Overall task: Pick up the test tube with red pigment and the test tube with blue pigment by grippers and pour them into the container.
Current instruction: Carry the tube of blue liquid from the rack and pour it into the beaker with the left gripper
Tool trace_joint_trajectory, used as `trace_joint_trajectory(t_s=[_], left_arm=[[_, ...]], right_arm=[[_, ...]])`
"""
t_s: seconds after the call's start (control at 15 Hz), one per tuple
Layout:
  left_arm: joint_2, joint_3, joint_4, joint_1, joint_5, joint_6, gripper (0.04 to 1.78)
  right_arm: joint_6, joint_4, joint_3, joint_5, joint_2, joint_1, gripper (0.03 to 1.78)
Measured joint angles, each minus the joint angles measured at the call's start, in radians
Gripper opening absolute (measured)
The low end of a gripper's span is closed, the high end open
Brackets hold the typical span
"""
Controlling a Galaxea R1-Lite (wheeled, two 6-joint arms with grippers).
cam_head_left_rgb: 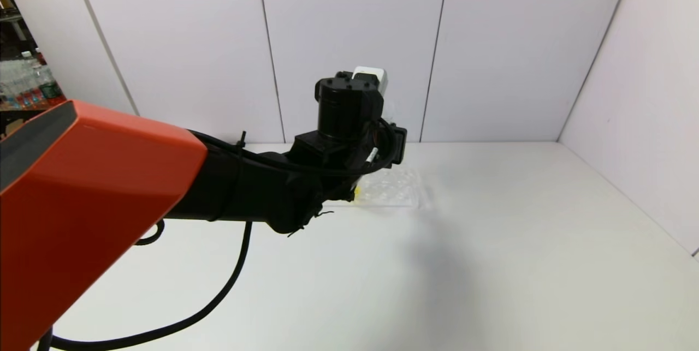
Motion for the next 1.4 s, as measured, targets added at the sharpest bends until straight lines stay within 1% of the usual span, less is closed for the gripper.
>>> trace_joint_trajectory(t_s=[0.4, 0.87, 1.0, 1.2, 1.4], left_arm=[[-0.144, 0.071, 0.019, 0.052, 0.001, 0.085, 0.44], [-0.356, 0.217, 0.062, 0.150, 0.001, 0.099, 0.44], [-0.413, 0.253, 0.067, 0.198, -0.001, 0.100, 0.44], [-0.483, 0.294, 0.127, 0.286, -0.008, 0.101, 0.44], [-0.528, 0.320, 0.136, 0.374, -0.027, 0.123, 0.44]], right_arm=[[0.000, 0.000, 0.000, 0.000, 0.000, 0.000, 1.77], [0.000, 0.000, 0.000, 0.000, 0.000, 0.000, 1.77], [0.000, 0.000, 0.000, 0.000, 0.000, 0.000, 1.77], [0.000, 0.000, 0.000, 0.000, 0.000, 0.000, 1.77], [0.000, 0.000, 0.000, 0.000, 0.000, 0.000, 1.77]])
